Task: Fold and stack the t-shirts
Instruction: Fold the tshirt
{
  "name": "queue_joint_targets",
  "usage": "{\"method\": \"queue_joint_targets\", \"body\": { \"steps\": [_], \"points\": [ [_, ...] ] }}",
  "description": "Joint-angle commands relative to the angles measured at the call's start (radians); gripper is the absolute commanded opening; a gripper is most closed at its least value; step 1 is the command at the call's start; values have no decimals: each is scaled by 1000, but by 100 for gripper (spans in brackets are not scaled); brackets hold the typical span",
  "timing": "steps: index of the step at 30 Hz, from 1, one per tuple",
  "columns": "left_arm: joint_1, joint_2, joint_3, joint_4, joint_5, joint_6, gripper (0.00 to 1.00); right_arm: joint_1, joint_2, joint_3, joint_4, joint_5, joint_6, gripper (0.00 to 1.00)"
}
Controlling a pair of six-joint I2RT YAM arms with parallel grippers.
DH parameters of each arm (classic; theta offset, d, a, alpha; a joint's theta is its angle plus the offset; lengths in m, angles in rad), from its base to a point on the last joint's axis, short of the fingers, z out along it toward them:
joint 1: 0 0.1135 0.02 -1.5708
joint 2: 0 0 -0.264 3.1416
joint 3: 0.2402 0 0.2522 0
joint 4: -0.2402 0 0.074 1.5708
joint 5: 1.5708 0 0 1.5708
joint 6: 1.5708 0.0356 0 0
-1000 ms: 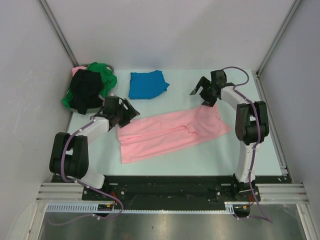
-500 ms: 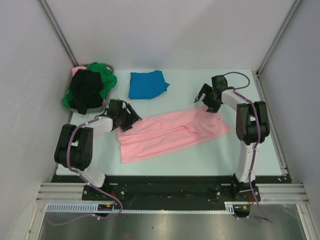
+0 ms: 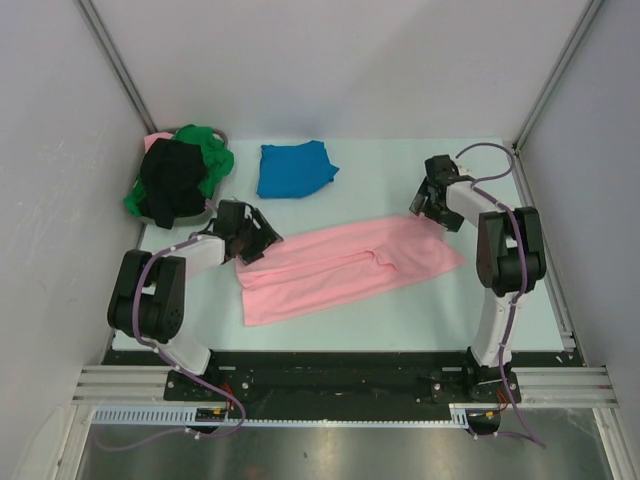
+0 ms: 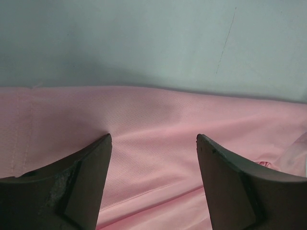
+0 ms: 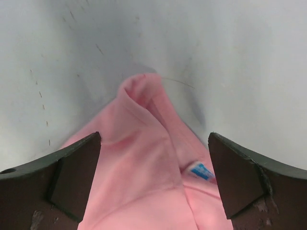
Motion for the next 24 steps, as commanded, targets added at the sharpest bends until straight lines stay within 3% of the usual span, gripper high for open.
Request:
{"method": "queue_joint_targets", "body": {
  "steps": [1,8,15,24],
  "points": [
    [-3,-77,-11,-41,-34,10,77,46,-217,-16,1,117,-24,100],
    [-3,-261,-25,-120,-20,23,78,36,-490,-132,-69,-2,48,100],
    [-3,-473,-52,-214,29,34,82,-10,-798,-493,-16,-197,185,100],
    [-4,-623,-92,-279,54,50,83,24,-1138,-872,38,-110,346,99]
  ]
}}
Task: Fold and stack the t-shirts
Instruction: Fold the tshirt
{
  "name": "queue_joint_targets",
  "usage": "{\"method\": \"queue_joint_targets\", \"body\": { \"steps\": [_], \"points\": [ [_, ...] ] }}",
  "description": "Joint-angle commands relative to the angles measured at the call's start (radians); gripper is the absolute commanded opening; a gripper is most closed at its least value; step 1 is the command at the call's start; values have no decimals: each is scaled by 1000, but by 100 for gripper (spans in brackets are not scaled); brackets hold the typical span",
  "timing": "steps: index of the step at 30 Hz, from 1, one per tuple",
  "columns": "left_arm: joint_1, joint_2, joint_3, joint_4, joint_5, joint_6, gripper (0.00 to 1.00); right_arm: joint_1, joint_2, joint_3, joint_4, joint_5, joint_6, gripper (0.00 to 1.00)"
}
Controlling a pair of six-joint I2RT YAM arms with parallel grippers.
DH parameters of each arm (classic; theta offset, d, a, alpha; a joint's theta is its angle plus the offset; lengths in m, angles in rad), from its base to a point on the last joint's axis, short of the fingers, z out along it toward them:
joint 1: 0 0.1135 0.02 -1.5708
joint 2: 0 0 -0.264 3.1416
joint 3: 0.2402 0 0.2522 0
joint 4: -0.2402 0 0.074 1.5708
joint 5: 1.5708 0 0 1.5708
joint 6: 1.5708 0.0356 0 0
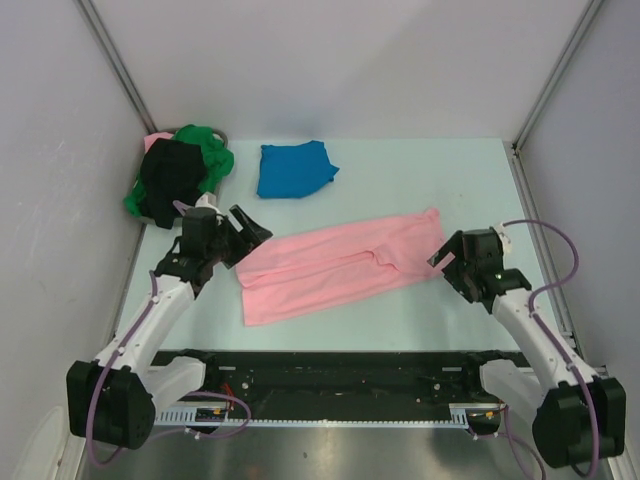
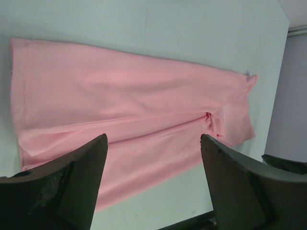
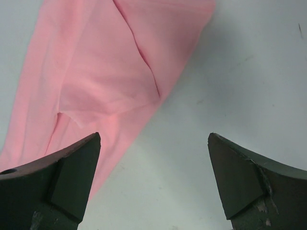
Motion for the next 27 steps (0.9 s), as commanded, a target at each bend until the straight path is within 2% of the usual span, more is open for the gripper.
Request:
{"method": "queue_joint_targets", "body": {
  "steps": [1,5,8,16,21,22,27],
  "points": [
    [-5,-53,-16,-31,38,30,83,13,-134,-103,68,69,111,98],
    [-3,-58,-25,-26,46,33,83,13,-161,-202,146,92,158,96],
    [-3,-58,-33,-20,43,36,83,13,-123,-261,230,89,185,94],
    [-5,-24,-32,-16,43,53,83,25,75,-305,451,76,216,91],
    [-5,-3,-22,-11,43,56,83,36,190,-307,520,79,236,90],
    [-3,-1,-19,-11,41,59,83,36,204,-307,569,76,237,88],
    [-3,8,-13,-17,32,62,83,49,285,-295,608,73,231,71]
  ]
}}
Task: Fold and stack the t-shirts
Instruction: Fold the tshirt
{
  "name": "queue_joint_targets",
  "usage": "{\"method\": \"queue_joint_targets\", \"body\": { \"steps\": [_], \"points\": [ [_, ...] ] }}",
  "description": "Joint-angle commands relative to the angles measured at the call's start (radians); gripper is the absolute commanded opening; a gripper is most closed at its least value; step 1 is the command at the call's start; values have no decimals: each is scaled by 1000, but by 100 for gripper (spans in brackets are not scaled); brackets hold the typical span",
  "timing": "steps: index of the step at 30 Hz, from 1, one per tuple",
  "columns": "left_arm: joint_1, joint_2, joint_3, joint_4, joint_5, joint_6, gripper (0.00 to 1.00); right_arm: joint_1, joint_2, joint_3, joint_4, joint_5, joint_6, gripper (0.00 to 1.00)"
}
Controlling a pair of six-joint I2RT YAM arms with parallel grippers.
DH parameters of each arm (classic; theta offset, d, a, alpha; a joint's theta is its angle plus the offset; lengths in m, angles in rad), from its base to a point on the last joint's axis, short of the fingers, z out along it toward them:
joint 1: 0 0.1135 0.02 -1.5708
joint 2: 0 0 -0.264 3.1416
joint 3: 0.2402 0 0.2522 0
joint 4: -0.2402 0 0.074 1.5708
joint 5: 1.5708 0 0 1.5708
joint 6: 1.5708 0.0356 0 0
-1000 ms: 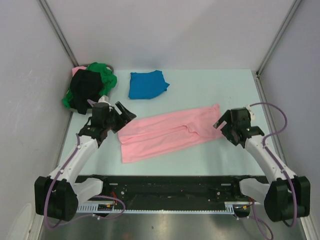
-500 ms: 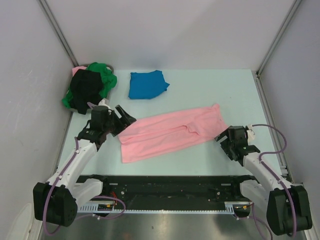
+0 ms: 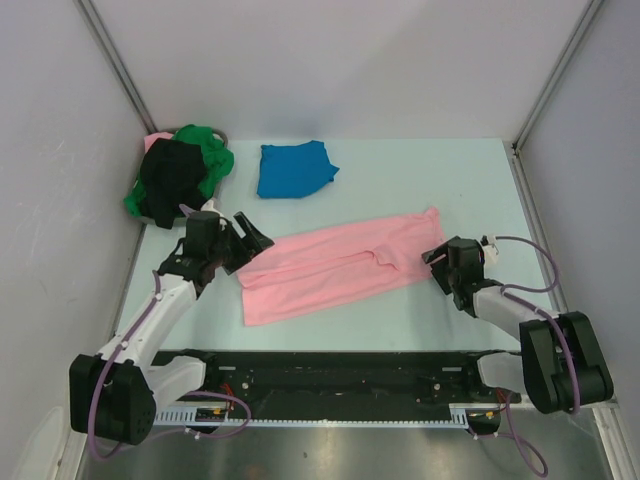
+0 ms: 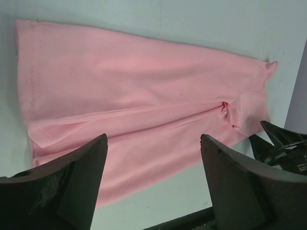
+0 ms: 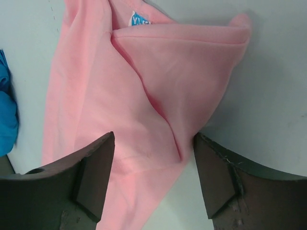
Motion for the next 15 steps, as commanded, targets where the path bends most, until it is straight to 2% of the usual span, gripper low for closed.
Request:
{"method": "queue_joint_targets", "body": {
  "steps": [1,6,7,9,10,12,15],
  "points": [
    [-4,3,17,15,6,23,83,25,75,-12,-39,21,2,67],
    [-3,11,7,24,7,22,83,28,113,23,-44,32,-4,45],
    [-3,14,6,27,10,23,83,28,130,29,-46,32,-7,36],
    [-3,14,6,25,9,25,83,28,144,49,-50,25,-3,28],
    [-3,12,6,25,6,26,83,28,160,55,-52,25,-7,17],
    [0,12,4,24,1,33,83,28,173,89,-70,34,-12,3],
    [8,15,7,15,3,39,83,17,200,129,-98,41,-29,0]
  ]
}}
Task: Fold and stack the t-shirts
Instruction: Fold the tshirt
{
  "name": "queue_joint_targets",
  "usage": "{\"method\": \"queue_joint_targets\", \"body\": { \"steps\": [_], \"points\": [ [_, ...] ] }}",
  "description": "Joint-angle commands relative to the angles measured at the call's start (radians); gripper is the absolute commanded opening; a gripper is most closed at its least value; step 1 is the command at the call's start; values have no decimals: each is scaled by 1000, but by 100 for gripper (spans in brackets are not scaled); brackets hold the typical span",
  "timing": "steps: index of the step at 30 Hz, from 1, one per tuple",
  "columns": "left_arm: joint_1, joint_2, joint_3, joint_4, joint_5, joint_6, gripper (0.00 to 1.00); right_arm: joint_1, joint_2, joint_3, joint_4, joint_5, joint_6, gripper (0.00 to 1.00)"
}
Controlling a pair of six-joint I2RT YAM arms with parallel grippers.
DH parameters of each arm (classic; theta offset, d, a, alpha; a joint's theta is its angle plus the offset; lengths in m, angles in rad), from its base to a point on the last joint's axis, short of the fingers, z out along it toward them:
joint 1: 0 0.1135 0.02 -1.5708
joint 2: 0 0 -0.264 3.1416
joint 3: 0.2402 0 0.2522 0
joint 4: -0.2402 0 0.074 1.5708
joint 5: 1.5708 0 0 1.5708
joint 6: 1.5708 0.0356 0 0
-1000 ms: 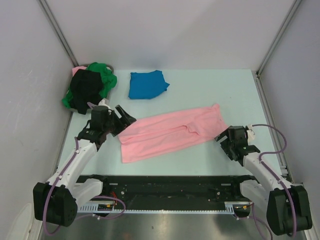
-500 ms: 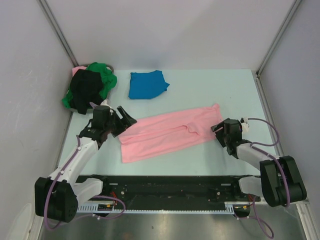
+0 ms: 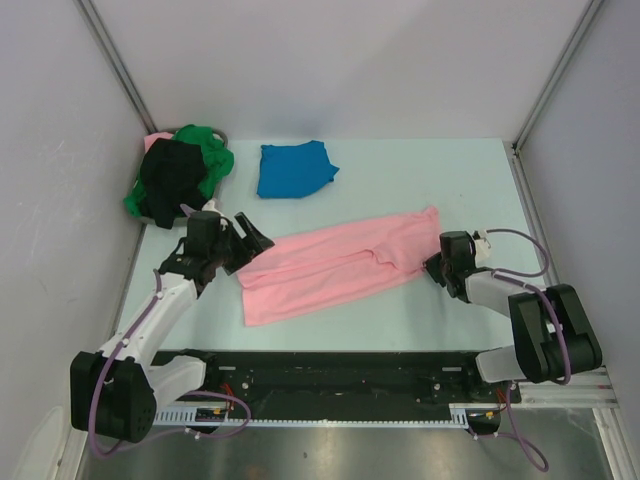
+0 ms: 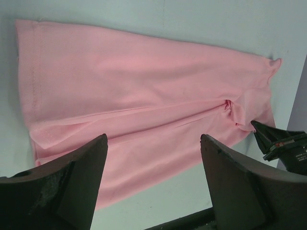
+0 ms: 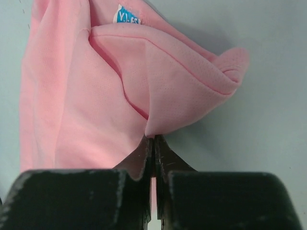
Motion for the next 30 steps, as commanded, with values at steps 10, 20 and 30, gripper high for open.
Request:
{"method": "queue_joint_targets", "body": {
  "steps": [10,20,30],
  "points": [
    [14,-14,24,6,28,33,83,-131,359,510,-284,-6,-206,0],
    [-3,31,-6,74,64,5,83,-142,879,1243,-543,-33,-325,0],
    [-107,135,-19,112,45,8,82,-142,1156,1883,-790,8,-428,31]
  ]
}}
